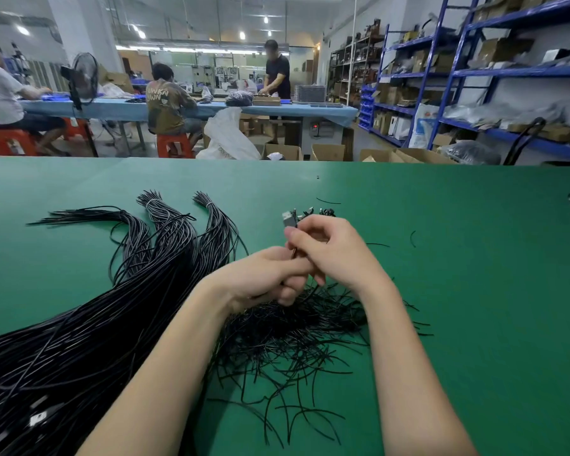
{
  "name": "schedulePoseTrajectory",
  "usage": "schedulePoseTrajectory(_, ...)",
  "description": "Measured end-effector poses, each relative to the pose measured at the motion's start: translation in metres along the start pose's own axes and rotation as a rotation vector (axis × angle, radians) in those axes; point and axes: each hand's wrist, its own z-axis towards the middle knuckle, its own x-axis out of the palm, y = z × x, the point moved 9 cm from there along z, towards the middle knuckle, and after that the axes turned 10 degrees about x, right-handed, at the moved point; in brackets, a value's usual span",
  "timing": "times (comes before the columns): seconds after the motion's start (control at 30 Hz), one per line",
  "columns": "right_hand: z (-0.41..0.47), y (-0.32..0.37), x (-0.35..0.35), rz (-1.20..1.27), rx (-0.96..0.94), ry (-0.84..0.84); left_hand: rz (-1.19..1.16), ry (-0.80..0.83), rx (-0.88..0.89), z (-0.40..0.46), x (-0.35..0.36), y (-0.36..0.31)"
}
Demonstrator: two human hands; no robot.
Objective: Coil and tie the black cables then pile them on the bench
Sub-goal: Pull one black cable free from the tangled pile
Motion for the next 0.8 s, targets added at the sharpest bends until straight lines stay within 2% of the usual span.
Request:
schedulePoseTrajectory(0.17, 0.004, -0.028, 0.003, 0.195, 0.158, 0.066, -0.179, 0.016, 0.025, 0.001, 0.007, -0.002)
schedulePoseTrajectory(0.3, 0.001, -0.034, 0.008, 0.303, 0.173, 0.215, -0.235, 0.015, 0.063, 0.0, 0.004, -0.004)
schedulePoseTrajectory(0.4, -0.009, -0.039, 0.008, 0.295, 0.194, 0.332, -0.284, 0.023, 0.099, -0.002, 0.001, -0.009)
schedulePoseTrajectory(0.6, -0.003, -0.039, 0.009, 0.418, 0.17, 0.253, -0.358, 0.023, 0.179, 0.002, 0.006, -0.017)
schedulePoseTrajectory(0.8, 0.001, -0.038, 0.012, 0.363, 0.177, 0.219, -0.3, -0.07, 0.183, 0.005, -0.004, -0.014)
